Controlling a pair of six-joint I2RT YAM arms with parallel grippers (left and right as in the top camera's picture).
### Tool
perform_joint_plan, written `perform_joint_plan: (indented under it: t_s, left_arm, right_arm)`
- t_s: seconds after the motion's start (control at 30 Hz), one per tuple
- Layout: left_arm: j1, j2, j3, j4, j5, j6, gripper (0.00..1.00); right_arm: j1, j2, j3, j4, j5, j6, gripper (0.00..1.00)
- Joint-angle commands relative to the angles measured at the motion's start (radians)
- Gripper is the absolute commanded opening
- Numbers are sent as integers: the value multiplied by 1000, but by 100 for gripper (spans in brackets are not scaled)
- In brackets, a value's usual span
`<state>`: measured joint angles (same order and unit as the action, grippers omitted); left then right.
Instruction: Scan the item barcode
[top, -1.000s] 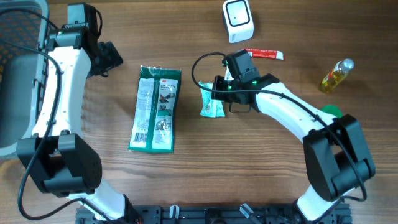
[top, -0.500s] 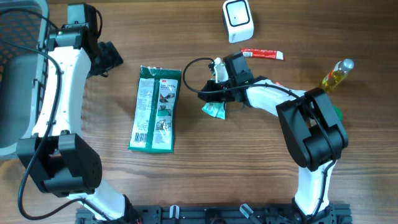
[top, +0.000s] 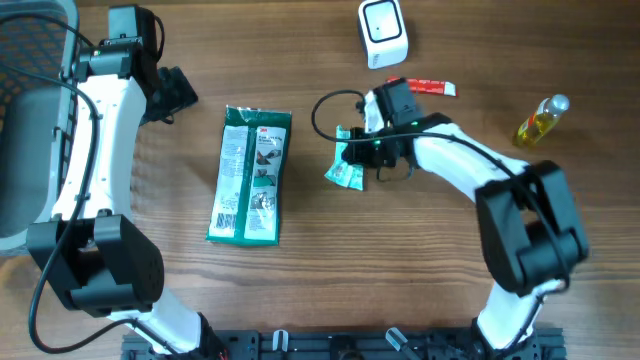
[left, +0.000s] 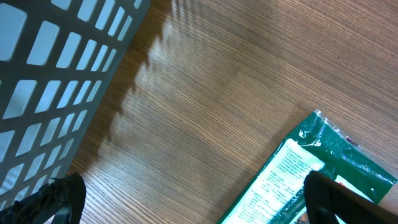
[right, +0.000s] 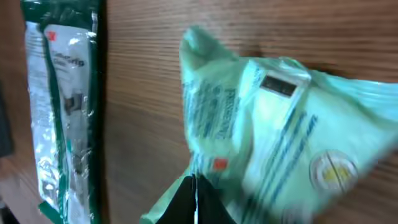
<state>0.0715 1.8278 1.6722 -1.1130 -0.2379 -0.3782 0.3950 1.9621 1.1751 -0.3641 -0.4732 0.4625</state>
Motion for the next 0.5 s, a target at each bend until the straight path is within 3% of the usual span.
perform_joint_plan:
  t_s: [0.0, 0.17, 0.3, 0.37, 0.47]
  left_arm:
    - [5, 6, 14, 3, 5, 15, 100]
    - [5, 6, 14, 3, 5, 15, 100]
    - [5, 6, 14, 3, 5, 15, 100]
    - [5, 6, 14, 3, 5, 15, 100]
    - [5, 6, 14, 3, 5, 15, 100]
  right_arm:
    - [14, 119, -6, 14, 37, 63, 10]
    - [13, 129, -2, 14, 43, 60, 13]
    - [13, -19, -1, 118, -134, -92, 20]
    - [13, -90, -1, 120, 8, -155, 24]
    - [13, -99, -3, 121, 332, -116, 29]
